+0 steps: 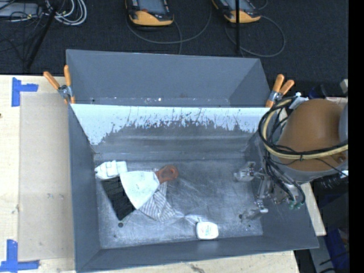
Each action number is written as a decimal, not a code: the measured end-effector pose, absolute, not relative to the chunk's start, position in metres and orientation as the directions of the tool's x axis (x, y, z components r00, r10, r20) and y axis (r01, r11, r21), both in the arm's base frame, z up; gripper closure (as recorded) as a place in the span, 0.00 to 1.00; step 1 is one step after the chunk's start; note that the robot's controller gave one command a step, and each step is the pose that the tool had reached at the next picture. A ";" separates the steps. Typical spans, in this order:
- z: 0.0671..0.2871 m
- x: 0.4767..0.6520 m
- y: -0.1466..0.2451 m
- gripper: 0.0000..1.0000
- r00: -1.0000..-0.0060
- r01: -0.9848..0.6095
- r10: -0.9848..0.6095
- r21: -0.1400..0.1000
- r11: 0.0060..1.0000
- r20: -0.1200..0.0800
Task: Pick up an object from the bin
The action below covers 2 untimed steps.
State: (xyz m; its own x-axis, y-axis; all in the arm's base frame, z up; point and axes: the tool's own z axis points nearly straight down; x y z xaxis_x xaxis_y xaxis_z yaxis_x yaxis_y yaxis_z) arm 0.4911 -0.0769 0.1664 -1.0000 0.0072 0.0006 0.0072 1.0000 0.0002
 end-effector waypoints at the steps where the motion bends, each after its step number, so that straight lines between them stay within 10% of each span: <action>1: 0.167 0.491 -0.077 0.00 -1.000 0.006 0.006 0.000 1.000 0.000; 2: 0.086 0.487 -0.012 1.00 -0.994 -0.100 -0.100 0.000 0.995 0.033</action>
Offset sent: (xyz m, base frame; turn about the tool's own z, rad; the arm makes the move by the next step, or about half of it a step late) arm 0.0003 0.0662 -0.0850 -0.1033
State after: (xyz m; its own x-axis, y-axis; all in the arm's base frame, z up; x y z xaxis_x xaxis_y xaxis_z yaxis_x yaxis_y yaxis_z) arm 0.4869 -0.0123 0.0860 -0.9945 -0.0999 0.0327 -0.1000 0.9950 0.0002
